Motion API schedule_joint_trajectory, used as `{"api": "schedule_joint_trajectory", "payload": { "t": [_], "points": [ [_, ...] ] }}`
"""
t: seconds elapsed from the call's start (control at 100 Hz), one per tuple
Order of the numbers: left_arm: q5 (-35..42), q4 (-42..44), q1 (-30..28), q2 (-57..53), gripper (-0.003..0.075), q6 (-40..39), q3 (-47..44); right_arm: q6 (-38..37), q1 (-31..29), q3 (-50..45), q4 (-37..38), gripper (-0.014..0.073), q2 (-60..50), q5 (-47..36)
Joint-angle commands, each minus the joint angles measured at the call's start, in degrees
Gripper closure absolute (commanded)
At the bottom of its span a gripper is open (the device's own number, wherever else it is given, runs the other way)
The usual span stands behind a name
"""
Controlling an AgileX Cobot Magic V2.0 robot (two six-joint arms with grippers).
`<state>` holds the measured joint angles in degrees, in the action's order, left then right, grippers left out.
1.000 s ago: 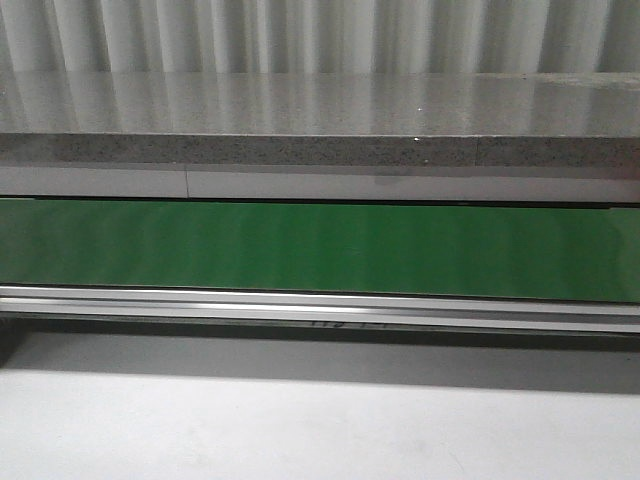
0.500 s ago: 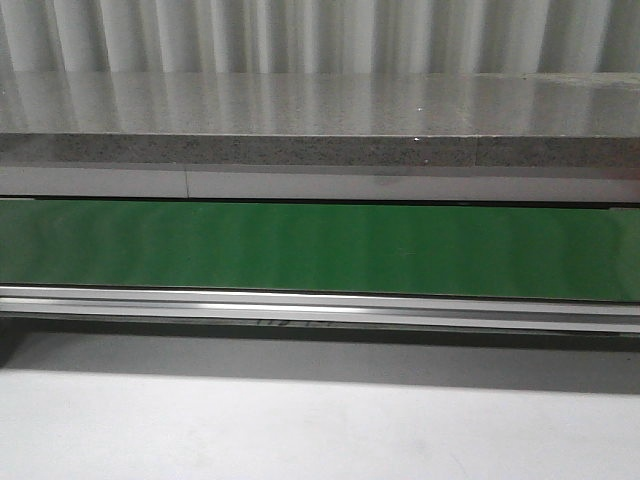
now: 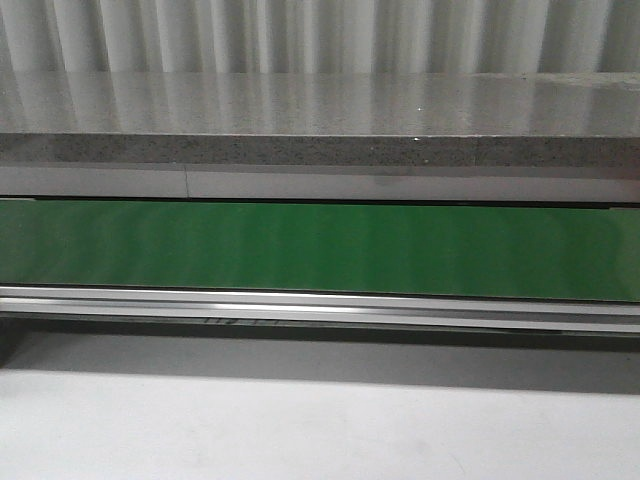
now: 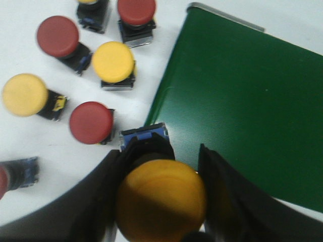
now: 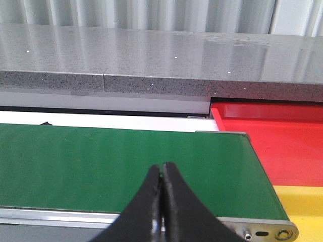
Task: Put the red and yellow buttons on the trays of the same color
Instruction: 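Grasp the yellow button with the left gripper and lift it over the belt, then lower the yellow button onto the green belt and open the left gripper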
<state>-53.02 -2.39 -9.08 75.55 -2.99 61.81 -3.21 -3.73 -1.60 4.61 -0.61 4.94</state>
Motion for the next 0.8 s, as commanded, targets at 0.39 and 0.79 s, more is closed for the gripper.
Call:
{"api": "schedule_joint_trajectory", "payload": {
  "t": [0.39, 0.79],
  "points": [
    [2.1, -0.2, 7.1, 10.8, 0.0597, 4.0, 7.1, 0.1, -0.4, 1.1, 0.8, 0.0659, -0.8, -4.3],
    [3.9, -2.8, 7.1, 12.1, 0.0231, 4.6, 7.2, 0.1, -0.4, 1.1, 0.8, 0.0659, -0.8, -4.3]
  ]
}}
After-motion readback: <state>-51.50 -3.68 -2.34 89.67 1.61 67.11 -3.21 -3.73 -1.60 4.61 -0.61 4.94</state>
